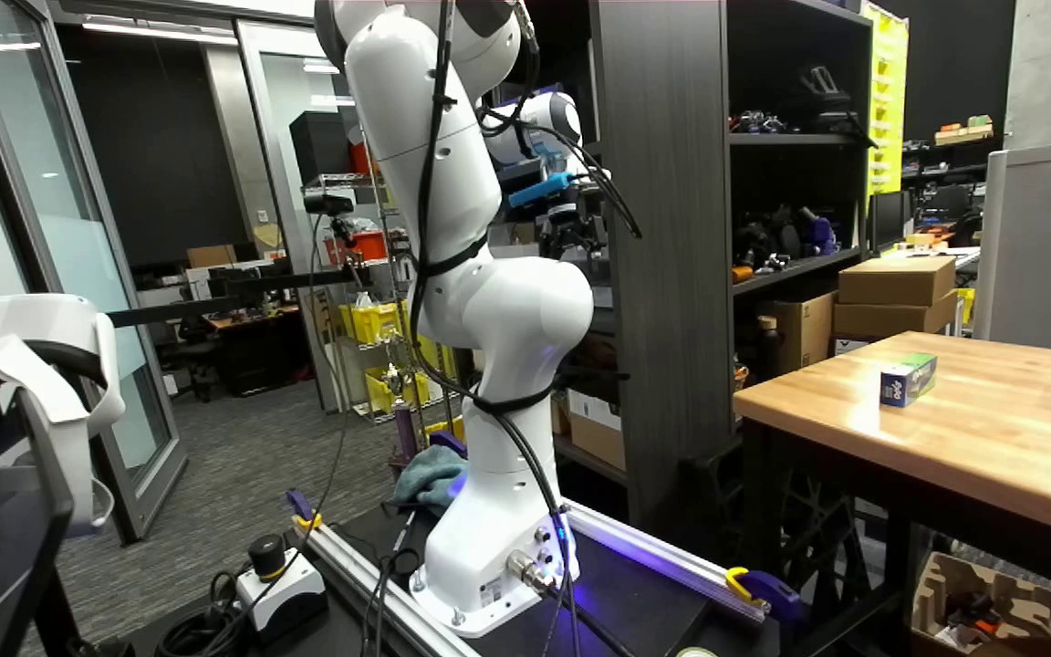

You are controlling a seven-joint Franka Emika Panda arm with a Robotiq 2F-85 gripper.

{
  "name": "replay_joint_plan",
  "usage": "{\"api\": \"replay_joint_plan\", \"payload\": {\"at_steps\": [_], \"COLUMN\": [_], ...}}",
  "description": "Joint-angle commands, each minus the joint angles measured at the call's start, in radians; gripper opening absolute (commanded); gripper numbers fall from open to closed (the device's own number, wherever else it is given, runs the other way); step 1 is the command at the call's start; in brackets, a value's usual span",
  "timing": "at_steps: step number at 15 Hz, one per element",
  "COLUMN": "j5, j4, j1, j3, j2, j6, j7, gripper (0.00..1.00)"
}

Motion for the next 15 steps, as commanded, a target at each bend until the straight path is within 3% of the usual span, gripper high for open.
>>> {"api": "replay_joint_plan", "payload": {"at_steps": [1,15], "j5": [-0.011,-0.096], "j4": [0.004,0.034], "j1": [0.026,-0.048], "j3": [-0.021,-0.088], "j2": [0.008,0.028], "j6": [0.0,0.103], "j7": [0.018,0.216], "gripper": [1.0,1.0]}}
